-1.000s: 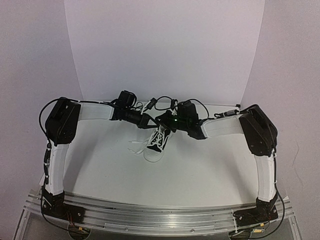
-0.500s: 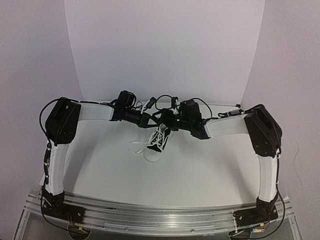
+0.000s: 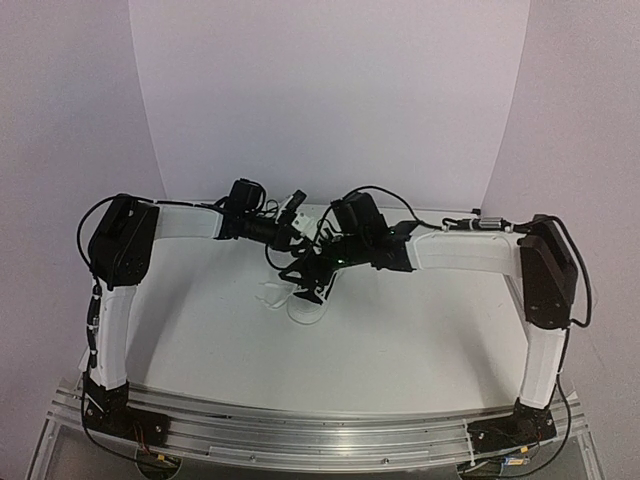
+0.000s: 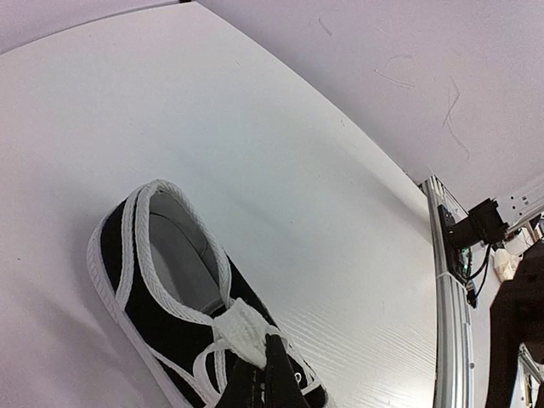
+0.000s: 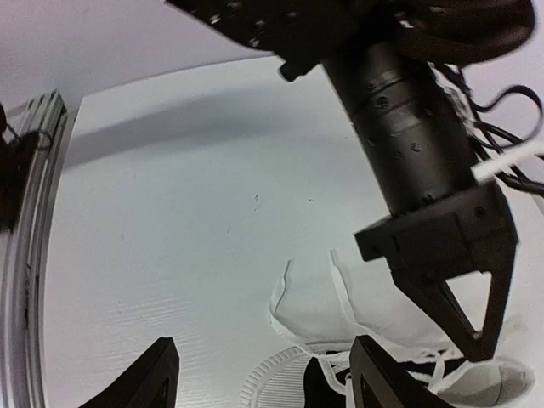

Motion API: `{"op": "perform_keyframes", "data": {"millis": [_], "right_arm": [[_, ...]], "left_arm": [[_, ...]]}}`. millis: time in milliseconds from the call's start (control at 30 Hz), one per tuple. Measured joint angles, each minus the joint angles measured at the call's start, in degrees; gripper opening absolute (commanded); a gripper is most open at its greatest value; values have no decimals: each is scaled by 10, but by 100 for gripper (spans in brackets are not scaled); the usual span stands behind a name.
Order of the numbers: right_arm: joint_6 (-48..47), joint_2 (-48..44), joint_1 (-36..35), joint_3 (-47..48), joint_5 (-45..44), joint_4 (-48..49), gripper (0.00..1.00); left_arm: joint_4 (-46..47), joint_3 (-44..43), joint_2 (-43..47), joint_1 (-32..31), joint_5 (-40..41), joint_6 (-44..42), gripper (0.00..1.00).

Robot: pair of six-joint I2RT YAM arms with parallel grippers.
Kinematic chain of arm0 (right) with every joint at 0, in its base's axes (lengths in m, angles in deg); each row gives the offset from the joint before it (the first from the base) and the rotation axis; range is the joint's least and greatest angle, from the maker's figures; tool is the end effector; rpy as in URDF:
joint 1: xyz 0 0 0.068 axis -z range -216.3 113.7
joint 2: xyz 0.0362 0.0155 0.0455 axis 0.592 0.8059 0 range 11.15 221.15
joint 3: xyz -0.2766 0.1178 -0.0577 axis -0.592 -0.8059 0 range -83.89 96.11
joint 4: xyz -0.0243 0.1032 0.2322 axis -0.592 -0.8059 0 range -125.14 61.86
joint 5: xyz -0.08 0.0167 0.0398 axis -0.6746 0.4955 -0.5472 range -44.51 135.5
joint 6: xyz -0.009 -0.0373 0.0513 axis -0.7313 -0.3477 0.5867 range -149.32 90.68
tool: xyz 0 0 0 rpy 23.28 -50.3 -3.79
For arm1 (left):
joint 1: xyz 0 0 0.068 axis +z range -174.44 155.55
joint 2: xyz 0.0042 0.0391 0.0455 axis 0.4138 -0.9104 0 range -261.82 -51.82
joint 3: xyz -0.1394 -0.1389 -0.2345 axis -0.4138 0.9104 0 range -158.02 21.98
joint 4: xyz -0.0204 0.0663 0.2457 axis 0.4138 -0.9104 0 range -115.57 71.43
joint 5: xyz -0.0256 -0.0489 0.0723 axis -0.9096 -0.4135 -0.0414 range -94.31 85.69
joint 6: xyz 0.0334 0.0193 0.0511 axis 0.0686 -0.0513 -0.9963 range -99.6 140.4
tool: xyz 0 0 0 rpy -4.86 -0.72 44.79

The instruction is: Tie the shoes

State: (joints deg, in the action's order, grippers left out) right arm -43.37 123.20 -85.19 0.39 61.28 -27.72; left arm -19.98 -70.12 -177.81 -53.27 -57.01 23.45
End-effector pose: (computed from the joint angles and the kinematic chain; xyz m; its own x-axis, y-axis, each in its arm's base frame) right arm 0.3047 0.3698 0.2760 -0.0786 -0.4453 -0.8920 -0.9308 0.3531 -0.0943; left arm 0.4292 -0.2813 0.2116 -0.5513 0.2668 -0.7905 0.8329 0.2323 -0.5024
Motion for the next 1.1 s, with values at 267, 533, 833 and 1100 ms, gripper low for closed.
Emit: {"op": "perform_keyframes", "data": {"millis": [267, 533, 833, 1100], "right_arm": [[-283, 108, -2, 122, 8, -161, 70], [-386, 190, 0, 223, 9, -253, 61], [-410, 230, 1, 264, 7, -284, 37], [-408, 241, 4, 271, -5, -288, 35]], "left_arm": [[0, 0, -9, 0, -1, -1, 0], [0, 0, -17, 0, -1, -3, 0], [0, 0, -19, 0, -1, -5, 0], [0, 0, -19, 0, -1, -7, 0]]}}
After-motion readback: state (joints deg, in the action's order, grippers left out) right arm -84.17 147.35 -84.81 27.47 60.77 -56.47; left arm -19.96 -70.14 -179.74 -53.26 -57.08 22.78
